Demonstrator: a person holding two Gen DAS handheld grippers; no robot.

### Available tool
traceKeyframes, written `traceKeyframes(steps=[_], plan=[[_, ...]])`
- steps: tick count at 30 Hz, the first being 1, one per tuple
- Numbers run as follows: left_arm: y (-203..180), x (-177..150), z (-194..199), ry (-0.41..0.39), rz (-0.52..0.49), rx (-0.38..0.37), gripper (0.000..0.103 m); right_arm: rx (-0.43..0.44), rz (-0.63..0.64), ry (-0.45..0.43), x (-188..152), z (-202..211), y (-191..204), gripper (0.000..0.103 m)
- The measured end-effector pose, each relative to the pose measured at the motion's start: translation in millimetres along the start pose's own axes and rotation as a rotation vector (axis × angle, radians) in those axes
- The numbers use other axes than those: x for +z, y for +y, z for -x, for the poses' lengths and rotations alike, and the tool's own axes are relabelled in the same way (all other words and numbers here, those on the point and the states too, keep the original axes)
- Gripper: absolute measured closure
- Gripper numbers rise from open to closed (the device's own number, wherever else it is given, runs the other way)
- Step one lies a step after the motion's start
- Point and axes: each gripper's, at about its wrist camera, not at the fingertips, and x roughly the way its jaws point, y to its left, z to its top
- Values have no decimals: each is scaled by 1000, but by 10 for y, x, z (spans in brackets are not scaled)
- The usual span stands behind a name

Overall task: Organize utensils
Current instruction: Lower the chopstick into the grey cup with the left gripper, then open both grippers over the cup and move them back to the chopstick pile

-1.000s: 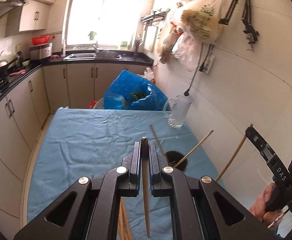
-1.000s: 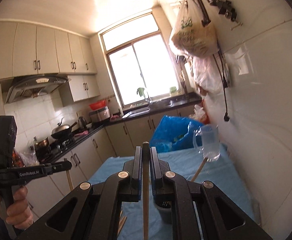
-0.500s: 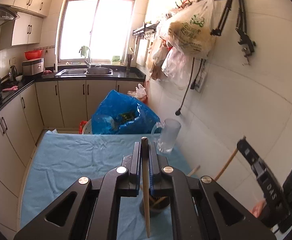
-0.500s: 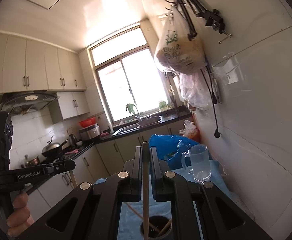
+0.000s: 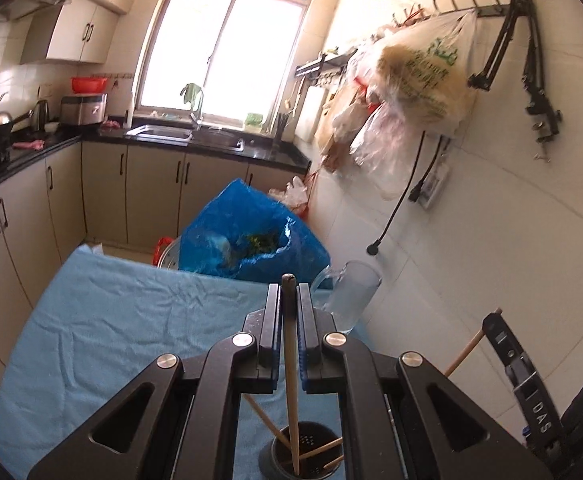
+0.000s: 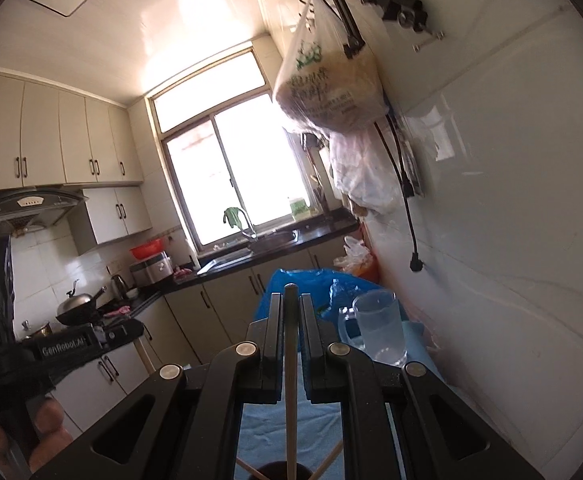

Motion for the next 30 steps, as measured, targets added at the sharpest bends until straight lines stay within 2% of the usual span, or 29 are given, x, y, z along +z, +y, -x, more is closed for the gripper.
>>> traceKeyframes(steps=[9, 20, 22, 23, 24, 25, 30], plan=[[111, -284, -51, 27, 0, 2, 97, 3, 1, 35, -153, 59, -36, 95], [190, -379, 36, 56, 7, 3, 97, 0, -15, 98, -238, 65, -34, 93], [192, -371, 62, 57, 9, -1, 94, 6, -17, 106, -230, 74, -25, 83], [196, -370, 86, 54, 10, -2, 92, 1, -20, 99, -221, 93, -23, 70], [198, -365, 105, 52, 9, -3, 86, 1, -20, 99, -221, 93, -23, 64], [199, -360, 130, 48, 9, -4, 81, 3, -17, 79, -182, 169, -2, 64], [263, -334, 409, 9, 12, -16, 80, 13, -15, 25, -97, 454, 40, 64]])
